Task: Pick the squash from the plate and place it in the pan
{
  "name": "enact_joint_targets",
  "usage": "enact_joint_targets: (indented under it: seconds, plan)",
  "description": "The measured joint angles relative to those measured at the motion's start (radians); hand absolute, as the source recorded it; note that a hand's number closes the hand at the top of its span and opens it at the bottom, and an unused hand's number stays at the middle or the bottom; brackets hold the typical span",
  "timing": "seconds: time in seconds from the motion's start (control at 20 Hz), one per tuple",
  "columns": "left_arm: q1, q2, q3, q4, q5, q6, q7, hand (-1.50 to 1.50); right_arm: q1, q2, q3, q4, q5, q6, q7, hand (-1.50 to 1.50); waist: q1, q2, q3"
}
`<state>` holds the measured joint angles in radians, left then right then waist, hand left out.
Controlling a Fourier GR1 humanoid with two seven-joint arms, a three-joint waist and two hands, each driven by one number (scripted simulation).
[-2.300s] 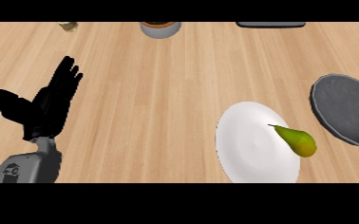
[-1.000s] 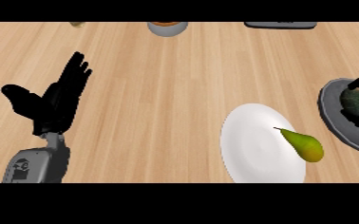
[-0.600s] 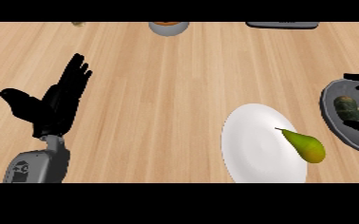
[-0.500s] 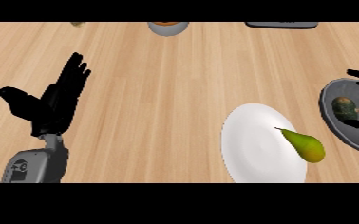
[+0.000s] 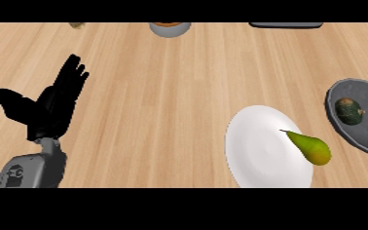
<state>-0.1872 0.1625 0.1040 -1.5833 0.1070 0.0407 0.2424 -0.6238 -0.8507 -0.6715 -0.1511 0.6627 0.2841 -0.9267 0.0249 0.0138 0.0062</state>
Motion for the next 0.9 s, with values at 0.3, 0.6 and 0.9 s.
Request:
enact_joint_targets:
  seconds: [0.3, 0.6, 0.9]
  plan:
    - [0.026, -0.003, 0.003, -0.015, 0.003, -0.002, -0.011, 0.0, 0.039, -0.097, -0.051, 0.042, -0.07, 0.127, 0.028, -1.5, -0.012, -0.003, 0.003]
    - [0.029, -0.006, 0.008, -0.011, 0.002, 0.005, -0.013, 0.0, 0.075, -0.146, -0.054, 0.04, -0.097, 0.203, 0.051, -1.5, -0.027, -0.004, 0.006]
    - [0.039, -0.002, 0.014, -0.022, 0.005, 0.003, -0.016, 0.0, 0.118, -0.169, -0.055, 0.017, -0.123, 0.224, 0.053, -1.5, -0.032, -0.007, 0.008]
